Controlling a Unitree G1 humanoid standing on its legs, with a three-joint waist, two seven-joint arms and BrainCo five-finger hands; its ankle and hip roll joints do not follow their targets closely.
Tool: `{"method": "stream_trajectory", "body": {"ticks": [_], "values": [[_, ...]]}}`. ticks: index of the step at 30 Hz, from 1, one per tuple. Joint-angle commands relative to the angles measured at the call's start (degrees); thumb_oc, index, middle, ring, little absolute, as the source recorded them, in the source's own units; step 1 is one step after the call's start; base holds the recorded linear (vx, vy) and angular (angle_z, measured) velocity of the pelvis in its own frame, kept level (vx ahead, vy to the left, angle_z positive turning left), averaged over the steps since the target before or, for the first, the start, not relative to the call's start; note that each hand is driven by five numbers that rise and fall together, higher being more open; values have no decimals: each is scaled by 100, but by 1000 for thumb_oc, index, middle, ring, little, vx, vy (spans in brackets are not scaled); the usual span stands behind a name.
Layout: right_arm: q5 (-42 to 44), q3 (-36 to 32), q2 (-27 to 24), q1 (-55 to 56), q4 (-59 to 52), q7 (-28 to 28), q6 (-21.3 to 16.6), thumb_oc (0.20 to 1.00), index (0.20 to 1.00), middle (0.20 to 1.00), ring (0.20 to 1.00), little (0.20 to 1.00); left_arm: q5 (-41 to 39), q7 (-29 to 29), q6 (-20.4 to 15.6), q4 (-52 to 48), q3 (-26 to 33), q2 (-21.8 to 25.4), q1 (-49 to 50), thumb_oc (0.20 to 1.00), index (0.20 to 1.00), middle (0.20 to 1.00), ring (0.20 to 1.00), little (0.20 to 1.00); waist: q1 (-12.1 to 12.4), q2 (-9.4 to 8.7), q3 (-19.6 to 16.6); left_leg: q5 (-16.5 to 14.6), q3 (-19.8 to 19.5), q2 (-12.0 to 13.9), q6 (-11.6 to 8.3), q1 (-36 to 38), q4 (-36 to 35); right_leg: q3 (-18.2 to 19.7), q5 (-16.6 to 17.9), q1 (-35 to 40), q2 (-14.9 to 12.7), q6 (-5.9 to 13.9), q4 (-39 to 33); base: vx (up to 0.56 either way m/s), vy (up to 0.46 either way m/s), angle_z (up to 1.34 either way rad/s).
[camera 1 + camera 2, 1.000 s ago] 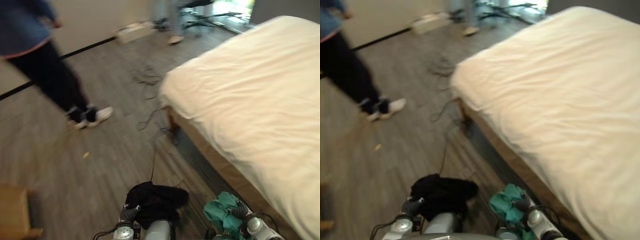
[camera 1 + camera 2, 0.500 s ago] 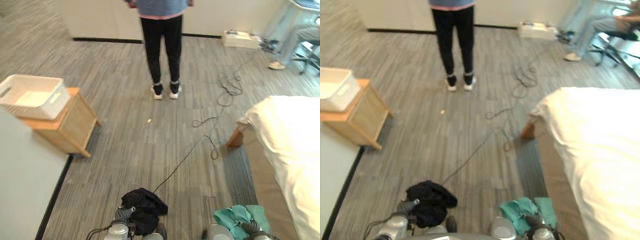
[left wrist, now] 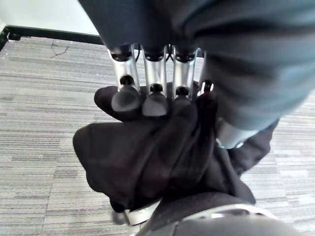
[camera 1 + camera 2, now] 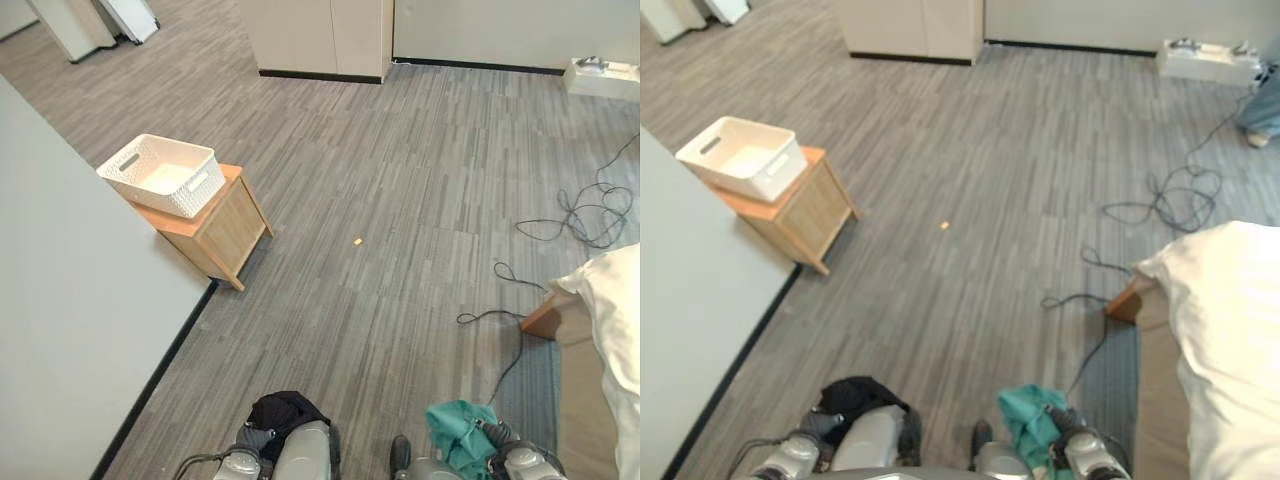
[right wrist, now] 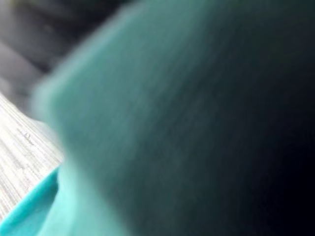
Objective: Tidy up the quilt and then pick up the clothes from the bed and put them into the laundry hamper.
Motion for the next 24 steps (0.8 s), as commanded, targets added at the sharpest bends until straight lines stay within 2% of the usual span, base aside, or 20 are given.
{"method": "stream_trajectory", "body": {"ticks": [1,4,6,7,8,9,10,11,12,13,14,15,16,17,18,19,20,22,23,24], "values": [[-130,6,-275,123,-293,-77,-116,200,200,200,200,200,338,18,-69,-47,-95,-47,-31,200,200,200,200,200,140,135,-179,450,391,49,114,-393,-908,-85,-1172,988,4,823,-80,586,133,2],[-247,-17,-193,112,-116,-41,-81,200,200,200,200,200,394,-53,-13,-25,55,18,113,200,200,200,200,200,154,37,-352,446,900,53,173,-283,-1507,-247,-1556,1312,-93,993,167,716,152,14],[-314,-12,-85,147,-4,-64,-93,200,200,200,200,200,436,-103,-15,-8,52,51,112,200,200,200,200,200,131,-83,-439,602,1094,-23,323,-150,-1402,-336,-1601,1227,-178,1073,815,664,110,-22],[-361,49,-31,110,81,-79,-117,200,200,200,200,200,456,-98,-1,14,63,119,51,200,200,200,200,200,228,-255,-437,489,1086,-145,420,-149,-1229,-271,-1182,1036,-233,1319,1709,770,190,6],[-384,18,-26,144,152,-13,-59,200,200,200,200,200,548,-131,6,35,31,163,45,200,200,200,200,200,170,-319,-366,176,978,-367,658,163,-1138,-185,-263,504,-409,1736,3039,581,174,6],[-384,18,-24,141,153,-13,-59,200,200,200,200,200,549,-132,5,36,32,164,43,200,200,200,200,200,178,-325,-364,170,989,-377,667,167,-1142,-172,-273,491,-422,1746,3062,544,192,-1],[-394,2,-39,127,152,-5,-73,200,200,200,200,200,577,-96,19,36,19,198,16,200,200,200,200,200,106,-272,-268,58,932,-436,761,448,-1159,-102,356,143,-491,1853,3964,341,132,-14],[-387,1,-37,120,125,-3,-64,200,200,200,200,200,570,-45,40,10,23,232,-10,200,200,200,200,200,71,-55,-193,89,930,-270,827,675,-1227,-180,601,-295,-490,1749,4555,589,184,21],[-360,17,-49,45,121,-22,-66,200,200,200,200,200,563,-7,53,5,-12,252,-96,200,200,200,200,200,-6,69,-96,81,829,-233,851,986,-1412,-243,506,-801,-523,1610,5084,530,143,37],[-339,-1,-52,48,107,-27,-54,200,200,200,200,200,592,16,57,-52,-60,275,-133,200,200,200,200,200,-72,161,-36,29,701,-208,861,1189,-1508,-315,285,-1057,-554,1498,5115,614,81,56],[-298,-4,-79,14,60,-48,-73,200,200,200,200,200,609,25,73,-83,-136,279,-262,200,200,200,200,200,-186,255,36,4,558,-177,811,1382,-1569,-373,15,-1432,-390,1378,5077,530,-4,55],[-259,-32,-90,20,5,-57,-74,200,200,200,200,200,641,50,63,-143,-174,291,-308,200,200,200,200,200,-318,266,75,-56,450,-164,763,1520,-1595,-393,-148,-1610,-333,1321,4636,761,-118,79],[-150,-65,-117,29,-60,-102,-95,200,200,200,200,200,602,83,37,-233,-217,314,-419,200,200,200,200,200,-439,207,105,-162,305,-208,634,1675,-1595,-299,-361,-1717,-240,1264,3411,540,-122,108],[-150,-64,-118,28,-60,-103,-94,200,200,200,200,200,601,83,38,-233,-216,314,-420,200,200,200,200,200,-464,235,119,-158,279,-175,625,1687,-1595,-339,-324,-1657,-211,1256,3332,821,-255,128],[-29,-136,-133,38,22,-139,-101,200,200,200,200,200,552,135,-12,-236,-231,311,-554,200,200,200,200,200,-587,120,67,-427,29,-235,448,1912,-1595,-57,-207,-1605,-270,1304,1211,448,-164,119],[-28,-135,-132,37,24,-139,-102,200,200,200,200,200,552,135,-12,-236,-230,311,-555,200,200,200,200,200,-593,126,67,-422,24,-227,446,1910,-1595,-67,-176,-1583,-262,1301,1163,848,-326,111],[-28,-153,-114,118,209,-104,-52,200,200,200,200,200,601,143,-51,-183,-239,289,-630,200,200,200,200,200,-724,47,-30,-721,-208,-207,327,2184,-1595,478,172,-1761,-354,1498,428,407,-163,91],[-138,-97,-102,171,296,-67,-6,200,200,200,200,200,621,141,-57,-152,-236,264,-617,200,200,200,200,200,-712,-10,-111,-891,-326,-236,337,2390,-1578,586,210,-1733,-331,1496,425,554,-204,109],[-276,10,-94,181,420,-14,9,200,200,200,200,200,576,160,-82,-100,-153,199,-524,200,200,200,200,200,-703,-7,-150,-921,-474,-141,261,2471,-1019,594,240,-1627,-245,1427,546,464,-177,103],[-276,11,-92,179,421,-14,8,200,200,200,200,200,576,160,-82,-100,-151,201,-524,200,200,200,200,200,-704,-15,-161,-915,-474,-147,260,2453,-1015,597,249,-1641,-251,1426,542,525,-376,71]]}}
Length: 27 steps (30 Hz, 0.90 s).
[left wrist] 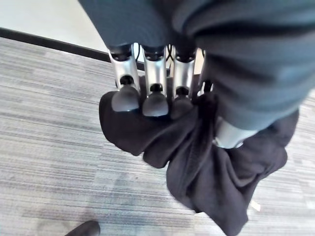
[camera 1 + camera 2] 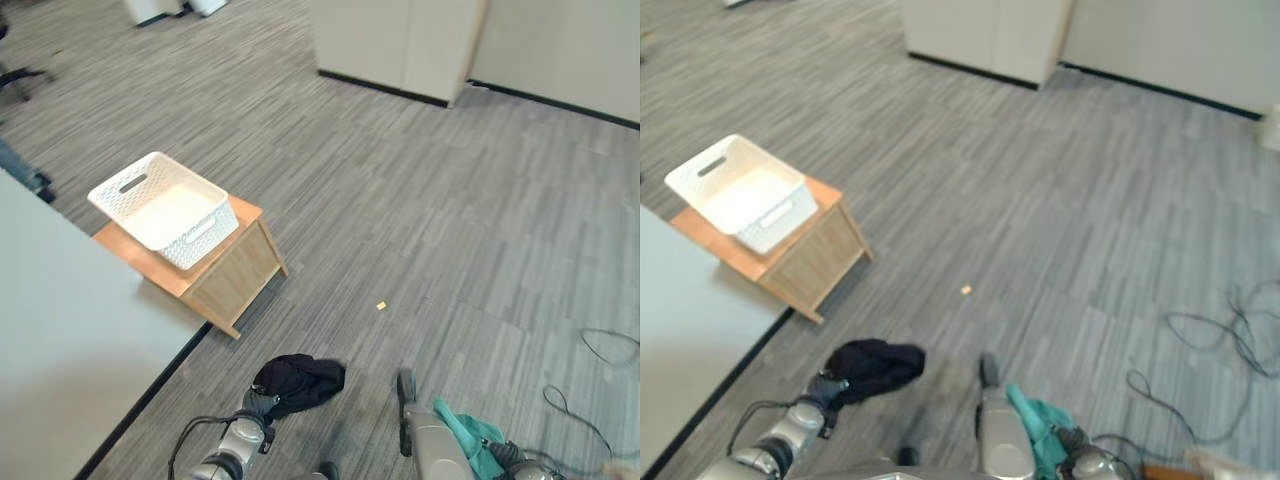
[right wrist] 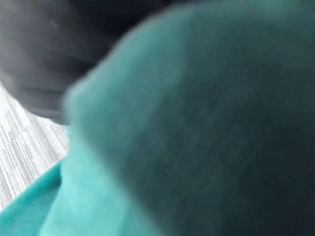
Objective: Tidy up the quilt and then pick up the clothes from the bed and put them into the laundry hamper.
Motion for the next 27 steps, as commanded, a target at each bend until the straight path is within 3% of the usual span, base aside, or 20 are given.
{"method": "stream_trajectory", "body": {"ticks": [1,3,4,6,7,9,10,11,12,14,15,16,17,18,19,20,21,24,25,27], "values": [[-171,103,-191,-445,182,-30,-6,200,200,200,200,200,-39,149,-113,27,37,-47,-46,200,200,200,200,200,-19,6,221,265,163,326,-236,-823,2314,-232,62,1079,149,-24,-285,434,-436,24],[-169,69,-281,-457,150,-106,12,200,200,200,200,200,-247,164,-91,-31,121,-48,2,200,200,200,200,200,226,-159,441,1049,-84,526,-268,-1818,4384,-607,-116,1532,113,-401,-302,551,-593,73],[-152,112,-334,-552,108,-134,37,200,200,200,200,200,-254,199,-60,-1,100,-36,32,200,200,200,200,200,378,-313,536,913,150,594,-183,-2528,5149,-723,-331,1876,86,-550,-412,384,-396,123],[-167,139,-349,-581,108,-141,49,200,200,200,200,200,-253,186,-57,27,75,-60,59,200,200,200,200,200,462,-314,563,792,187,538,-179,-2878,5250,-814,-431,2111,88,-572,-509,410,-204,78],[-163,139,-361,-601,94,-130,51,200,200,200,200,200,-235,182,-64,70,106,-54,132,200,200,200,200,200,554,-348,548,699,455,491,-169,-3095,4949,-928,-541,2370,87,-574,-631,606,-177,24],[-181,124,-388,-573,72,-127,35,200,200,200,200,200,-160,121,-63,135,151,-94,280,200,200,200,200,200,678,-252,418,730,951,561,-169,-3144,3607,-1097,-698,2774,131,-445,-822,737,-42,62],[-174,42,-416,-551,38,-137,16,200,200,200,200,200,-53,30,-17,213,170,-102,395,200,200,200,200,200,664,-120,244,740,1594,654,-289,-2998,2152,-1306,-928,3014,175,-312,-885,881,109,94],[-172,24,-447,-554,19,-146,11,200,200,200,200,200,17,-12,21,229,214,-100,472,200,200,200,200,200,634,-102,166,1026,2059,595,-370,-2761,1300,-1426,-1120,3218,172,-239,-876,892,124,69],[-176,9,-444,-586,17,-163,25,200,200,200,200,200,57,-31,60,249,241,-99,494,200,200,200,200,200,660,-64,77,1110,2270,700,-374,-2767,1027,-1514,-1206,3375,228,-216,-858,658,83,38],[-235,24,-383,-559,35,-105,-1,200,200,200,200,200,93,-72,97,337,310,-109,601,200,200,200,200,200,670,-40,-90,1017,2111,390,-158,-2435,599,-1650,-1302,3424,191,-86,-443,717,93,46],[-239,-10,-269,-550,36,-97,-22,200,200,200,200,200,154,-86,123,373,324,-76,609,200,200,200,200,200,685,-131,-168,824,1993,102,75,-2257,562,-1708,-1001,3161,23,209,689,608,109,50],[-239,-11,-265,-550,37,-98,-23,200,200,200,200,200,155,-87,123,373,324,-73,608,200,200,200,200,200,684,-143,-178,816,1994,82,88,-2266,559,-1707,-1029,3128,-2,226,741,575,126,53],[-244,-8,-211,-555,13,-80,-22,200,200,200,200,200,232,-125,120,379,309,-64,599,200,200,200,200,200,640,-163,-163,699,2011,-31,185,-2050,474,-1629,-596,2938,-83,476,1438,538,123,68],[-207,-23,-140,-557,-117,-57,-42,200,200,200,200,200,263,-113,111,337,280,-35,590,200,200,200,200,200,552,-92,-65,538,1897,-113,356,-1656,329,-1404,25,2329,-292,623,2722,651,117,49],[-197,-1,-101,-613,-200,-53,-49,200,200,200,200,200,255,-77,121,314,279,-12,572,200,200,200,200,200,526,69,9,623,1923,42,409,-1465,171,-1344,261,1814,-245,540,3314,469,95,32],[-196,-8,-105,-607,-198,-52,-47,200,200,200,200,200,257,-77,122,316,269,-17,574,200,200,200,200,200,522,8,4,539,1856,-81,410,-1408,129,-1281,153,1821,-336,613,3401,292,14,60],[-174,-2,-63,-646,-285,-46,-61,200,200,200,200,200,255,-54,115,291,256,16,530,200,200,200,200,200,491,141,70,602,1842,80,400,-1276,50,-1331,104,1451,-289,462,3556,358,-2,70],[-148,66,-58,-622,-383,-84,-88,200,200,200,200,200,233,9,67,164,132,71,310,200,200,200,200,200,290,224,238,491,1525,137,214,-928,-22,-1370,-316,962,-238,194,2371,516,-145,29],[-148,69,-73,-604,-373,-106,-89,200,200,200,200,200,239,43,47,110,105,101,251,200,200,200,200,200,218,198,248,423,1395,170,107,-832,-8,-1360,-340,1034,-254,170,1400,601,-284,55],[-101,40,-99,-566,-270,-129,-60,200,200,200,200,200,221,73,2,66,74,132,106,200,200,200,200,200,68,131,197,232,1143,238,-91,-653,-22,-863,-79,1001,-267,274,-339,583,-291,88]]}}
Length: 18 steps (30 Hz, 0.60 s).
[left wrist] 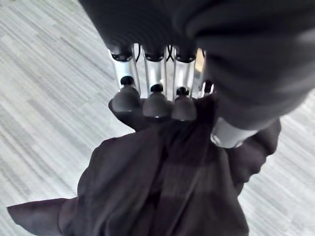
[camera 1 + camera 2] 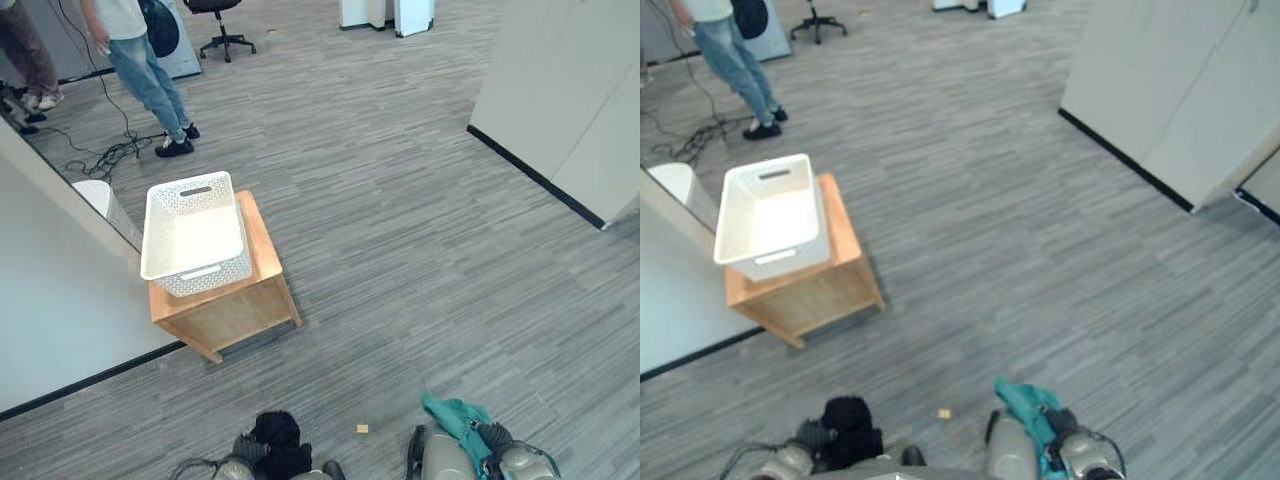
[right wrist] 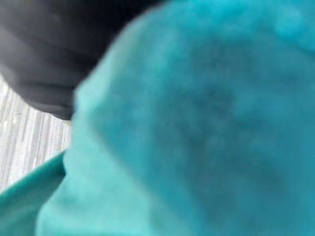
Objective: Tidy up the quilt and then pick up the clothes from the bed and put them into the laundry hamper.
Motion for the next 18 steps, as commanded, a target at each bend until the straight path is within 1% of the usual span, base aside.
{"method": "stream_trajectory", "body": {"ticks": [1,2,3,4,5,6,7,8,9,10,11,12,13,14,15,16,17,18], "values": [[-43,-37,-224,-177,104,-114,6,200,200,200,200,200,81,179,-214,-8,31,65,-331,200,200,200,200,200,-174,-80,252,-97,-556,227,-794,18,-23,659,1235,1057,323,157,-2440,605,-295,109],[-88,-9,-229,-131,220,-85,19,200,200,200,200,200,93,183,-241,-13,52,50,-331,200,200,200,200,200,-224,-112,217,-226,-640,285,-837,195,11,1021,1367,974,357,249,-2524,581,-274,96],[-143,-2,-218,-85,275,-64,51,200,200,200,200,200,121,194,-264,-7,21,61,-336,200,200,200,200,200,-201,-164,156,-388,-697,305,-860,299,125,1039,1366,1000,329,226,-2504,533,-285,114],[-176,55,-226,-64,337,-52,42,200,200,200,200,200,74,198,-280,-6,35,0,-288,200,200,200,200,200,-212,-137,132,-370,-828,365,-915,334,419,1056,1368,1054,417,166,-2388,302,-171,66],[-176,55,-226,-64,337,-52,42,200,200,200,200,200,74,198,-280,-6,36,-1,-288,200,200,200,200,200,-215,-136,132,-371,-830,366,-915,333,421,1053,1368,1055,417,166,-2388,521,-582,55],[-143,69,-294,-61,403,-83,20,200,200,200,200,200,-213,257,-288,-24,75,-64,-278,200,200,200,200,200,-113,-202,310,472,-1275,856,-967,-568,2753,771,1186,1423,557,-269,-2108,350,-480,31],[-143,69,-292,-64,404,-83,20,200,200,200,200,200,-213,257,-287,-24,76,-61,-280,200,200,200,200,200,-127,-209,293,481,-1291,851,-967,-602,2760,760,1195,1404,549,-271,-2114,433,-653,90],[-128,81,-350,-90,365,-138,7,200,200,200,200,200,-289,305,-281,-38,101,-71,-284,200,200,200,200,200,-37,-315,447,706,-1352,927,-891,-1038,3511,497,1082,1660,543,-448,-2162,168,-296,103],[-90,68,-370,-102,335,-163,8,200,200,200,200,200,-294,357,-255,-26,93,-65,-281,200,200,200,200,200,4,-395,528,719,-1216,988,-819,-1276,3847,365,989,1844,543,-555,-2171,394,-426,116],[-106,61,-436,-159,341,-158,46,200,200,200,200,200,-274,350,-247,6,119,-90,-221,200,200,200,200,200,128,-491,577,551,-749,953,-808,-1733,3843,140,843,2252,522,-595,-2333,311,-252,72],[-106,61,-436,-159,341,-158,46,200,200,200,200,200,-274,350,-247,6,119,-90,-220,200,200,200,200,200,124,-490,579,546,-754,953,-806,-1734,3849,135,842,2258,522,-594,-2336,378,-164,80],[-105,80,-455,-176,342,-149,45,200,200,200,200,200,-281,355,-252,37,156,-119,-153,200,200,200,200,200,183,-490,537,439,-493,882,-793,-1873,3490,31,753,2440,529,-586,-2430,248,-29,74],[-104,48,-477,-166,338,-145,42,200,200,200,200,200,-293,350,-248,54,190,-131,-97,200,200,200,200,200,222,-490,506,437,-299,876,-809,-1963,3247,-39,709,2534,506,-558,-2468,571,-17,68],[-118,11,-514,-155,306,-143,12,200,200,200,200,200,-282,307,-226,156,262,-172,55,200,200,200,200,200,256,-463,402,375,160,890,-996,-2013,2367,-298,446,2827,510,-445,-2539,421,18,51],[-118,14,-516,-149,305,-143,11,200,200,200,200,200,-282,308,-226,155,262,-173,61,200,200,200,200,200,245,-475,404,385,160,861,-990,-1988,2332,-310,439,2842,490,-436,-2540,444,40,67],[-113,-19,-520,-136,289,-154,-7,200,200,200,200,200,-253,296,-208,198,299,-169,104,200,200,200,200,200,246,-451,346,510,519,883,-1051,-1966,1833,-450,348,2947,515,-411,-2542,246,54,66],[-111,-33,-532,-129,277,-161,-17,200,200,200,200,200,-242,278,-187,219,355,-168,165,200,200,200,200,200,236,-413,297,708,905,946,-1122,-1920,1393,-613,238,3038,558,-387,-2506,442,104,75],[-151,-35,-564,-159,246,-167,-25,200,200,200,200,200,-208,259,-135,268,416,-172,227,200,200,200,200,200,250,-384,238,850,1300,1115,-1169,-1898,1045,-877,96,3161,590,-334,-2415,442,81,55]]}}
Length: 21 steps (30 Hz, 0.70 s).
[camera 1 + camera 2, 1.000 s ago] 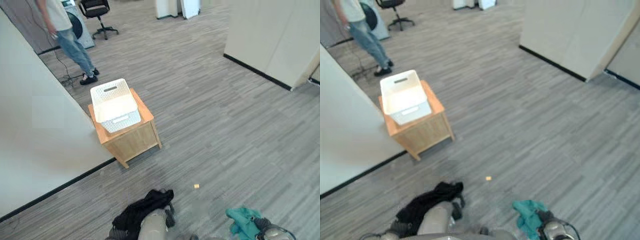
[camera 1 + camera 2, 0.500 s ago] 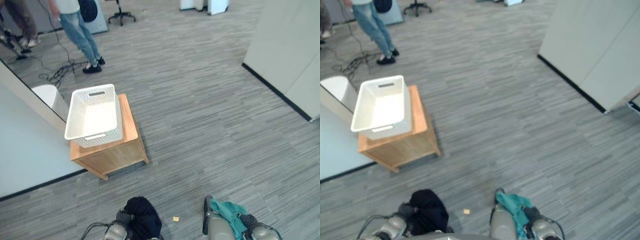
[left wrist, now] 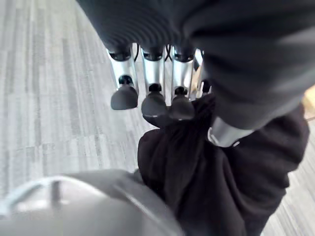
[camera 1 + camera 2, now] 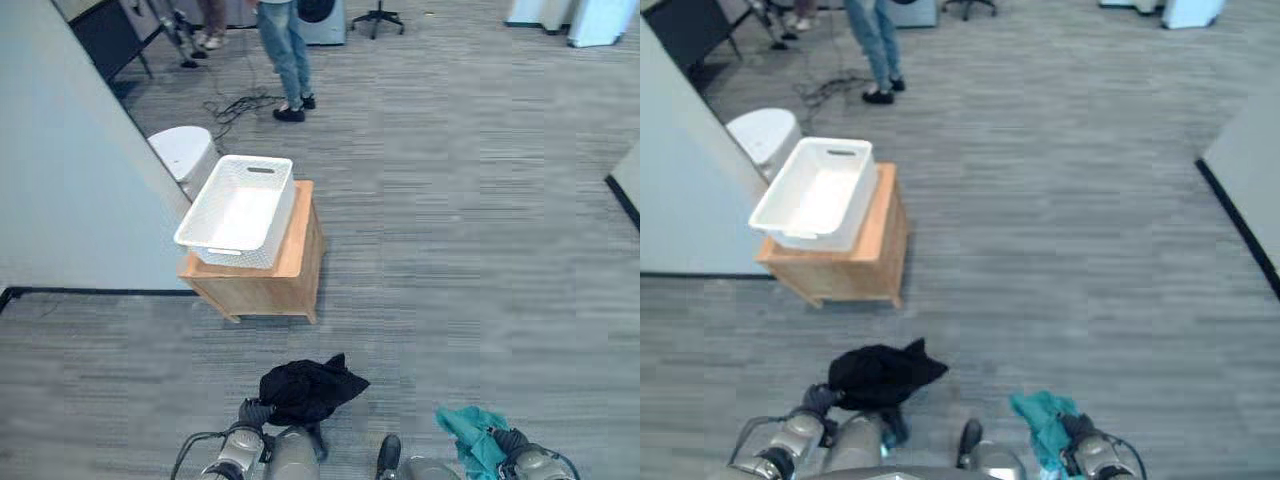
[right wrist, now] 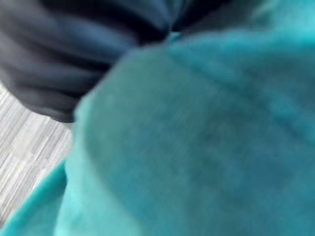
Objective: Tidy up the quilt and then pick up the clothes from the bed and put them into the laundry hamper.
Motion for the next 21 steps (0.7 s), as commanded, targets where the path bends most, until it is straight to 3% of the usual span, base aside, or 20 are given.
{"method": "stream_trajectory", "body": {"ticks": [1,4,5,6,7,9,10,12,14,16,17,19,20,21], "values": [[-154,-114,-311,77,-188,-55,-116,200,200,200,200,200,73,12,131,221,-45,46,473,200,200,200,200,200,150,-31,-154,-205,279,255,-177,307,-141,251,-1011,440,-501,838,524,465,75,68],[-195,-84,-208,157,-196,-3,-151,200,200,200,200,200,99,-53,185,296,2,72,595,200,200,200,200,200,222,13,-293,-315,-142,-136,70,590,-577,29,-1027,330,-617,963,1612,429,145,90],[-126,-141,-163,116,-223,-14,-152,200,200,200,200,200,170,-79,228,340,-9,106,564,200,200,200,200,200,173,9,-259,-402,-176,-285,174,756,-731,63,-886,57,-747,1103,2377,464,273,106],[-72,-195,-69,106,-219,-2,-150,200,200,200,200,200,361,-126,268,395,-61,165,568,200,200,200,200,200,99,-42,-203,-596,-181,-503,351,1091,-900,223,-473,-276,-982,1386,3339,322,207,119],[-72,-195,-65,103,-217,-3,-150,200,200,200,200,200,365,-127,269,395,-58,169,565,200,200,200,200,200,107,-59,-198,-605,-168,-533,368,1102,-914,245,-485,-298,-1017,1411,3386,301,187,100],[8,-230,7,-6,-339,-10,-157,200,200,200,200,200,429,-95,263,363,-126,245,531,200,200,200,200,200,-20,-28,-73,-719,-189,-551,465,1439,-1042,553,-23,-894,-1132,1517,4378,247,93,85],[17,-242,37,-33,-349,-16,-157,200,200,200,200,200,434,-103,271,351,-144,274,499,200,200,200,200,200,-35,-16,-49,-761,-208,-527,476,1546,-1073,589,-17,-1088,-1202,1508,4487,294,14,75],[23,-238,57,-42,-354,-19,-157,200,200,200,200,200,414,-93,267,318,-172,313,443,200,200,200,200,200,-56,3,-13,-787,-265,-498,456,1615,-1078,589,-108,-1258,-1253,1439,4393,247,-46,65],[72,-228,52,-3,-325,-48,-134,200,200,200,200,200,366,-55,182,141,-323,415,215,200,200,200,200,200,-164,5,11,-876,-504,-393,266,1795,-1062,653,-489,-1408,-1121,1213,2687,488,-271,76],[100,-248,52,33,-258,-53,-105,200,200,200,200,200,374,-22,158,137,-321,453,141,200,200,200,200,200,-243,-3,-52,-987,-677,-340,144,1906,-1072,907,-280,-1330,-1050,1263,1447,367,-323,61],[124,-270,59,36,-238,-47,-93,200,200,200,200,200,376,-10,150,145,-299,473,113,200,200,200,200,200,-253,-20,-66,-942,-649,-281,113,1889,-1045,989,-11,-1355,-1082,1252,1050,296,-324,59],[165,-355,90,77,-194,-23,-75,200,200,200,200,200,421,11,144,197,-234,484,116,200,200,200,200,200,-268,30,-145,-1065,-748,-145,-46,2086,-1104,1074,263,-1501,-1404,1403,637,308,-289,32],[164,-354,85,81,-197,-22,-75,200,200,200,200,200,424,12,143,195,-232,479,120,200,200,200,200,200,-281,25,-129,-1021,-718,-135,-30,2055,-1077,1031,327,-1500,-1403,1372,611,380,-368,13],[162,-408,113,149,-193,5,-58,200,200,200,200,200,482,13,136,246,-208,487,180,200,200,200,200,200,-344,71,-144,-1094,-794,1,-150,2218,-1032,1126,469,-1624,-1649,1411,501,465,-559,22]]}}
